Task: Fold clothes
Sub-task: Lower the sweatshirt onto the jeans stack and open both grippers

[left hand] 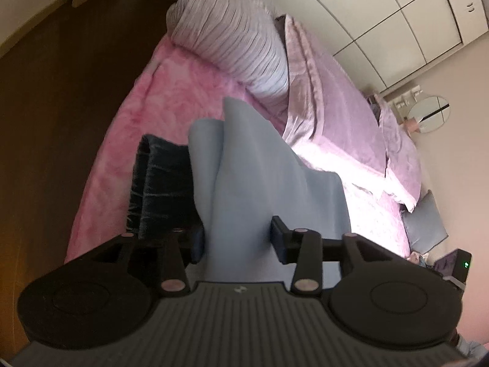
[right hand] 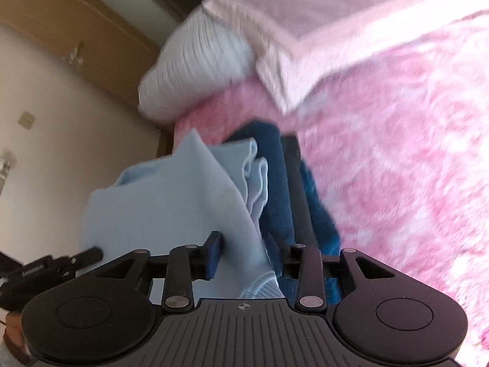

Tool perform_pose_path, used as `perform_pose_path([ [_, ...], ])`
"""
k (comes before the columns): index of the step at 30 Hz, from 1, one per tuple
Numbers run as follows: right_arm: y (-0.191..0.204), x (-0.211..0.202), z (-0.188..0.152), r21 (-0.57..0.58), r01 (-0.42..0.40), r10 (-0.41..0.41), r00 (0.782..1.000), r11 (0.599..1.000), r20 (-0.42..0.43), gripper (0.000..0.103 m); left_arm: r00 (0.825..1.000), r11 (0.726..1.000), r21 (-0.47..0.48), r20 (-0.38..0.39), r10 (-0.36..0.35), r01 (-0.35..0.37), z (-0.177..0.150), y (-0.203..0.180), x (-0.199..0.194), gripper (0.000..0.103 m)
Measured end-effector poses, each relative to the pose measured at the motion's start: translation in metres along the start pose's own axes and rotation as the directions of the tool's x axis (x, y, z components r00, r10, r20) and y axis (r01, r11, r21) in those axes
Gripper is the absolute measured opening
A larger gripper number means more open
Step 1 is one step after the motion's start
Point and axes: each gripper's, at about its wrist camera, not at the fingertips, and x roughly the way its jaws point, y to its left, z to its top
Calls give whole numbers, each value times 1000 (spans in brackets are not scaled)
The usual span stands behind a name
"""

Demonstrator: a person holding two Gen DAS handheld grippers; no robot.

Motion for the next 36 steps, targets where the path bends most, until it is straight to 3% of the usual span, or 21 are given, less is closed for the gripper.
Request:
perform_pose_path([
  [4,8,-22,-3,-48,42,-39,996,998,75,35,997,999,-4,59,54,-54,2,0,-25,41],
  [6,16,-30,-6,-76,57,-49,994,996,100,35,992,996,-1,95,85,-86,6,-3,-40,32],
  [9,37,-39,-13,-151,103,-78,984,983,160,35,990,993,109,136,39,-54,3,-25,-57,11],
  [12,58,-37,-27,-237,141,-99,979,961,180,35,996,974,220,83,29,-47,-11,-46,-47,10],
  [14,60,-25,-40,-256,179,-140,976,950,164,35,995,959,267,40,88,-96,-28,-50,-28,10],
  [18,60,2,-64,-294,240,-209,969,925,133,35,977,943,258,53,205,-212,-61,-31,4,3],
  [21,59,27,-71,-349,284,-253,958,893,133,35,978,953,219,84,193,-207,-67,-19,10,3],
  [23,61,33,-65,-358,295,-264,955,886,134,35,976,952,219,85,199,-213,-63,-20,11,3],
  [27,59,23,-51,-315,263,-250,965,912,81,35,980,968,156,29,197,-199,-48,-23,1,2],
  [29,57,11,-44,-285,242,-222,970,927,102,35,985,980,106,38,167,-170,-35,-27,-14,3],
  [32,56,-3,-30,-244,223,-192,971,944,143,35,981,969,172,108,158,-175,-14,-42,-26,6],
  [36,52,8,4,-230,251,-213,961,940,179,35,969,947,227,149,197,-227,16,-51,-9,6],
])
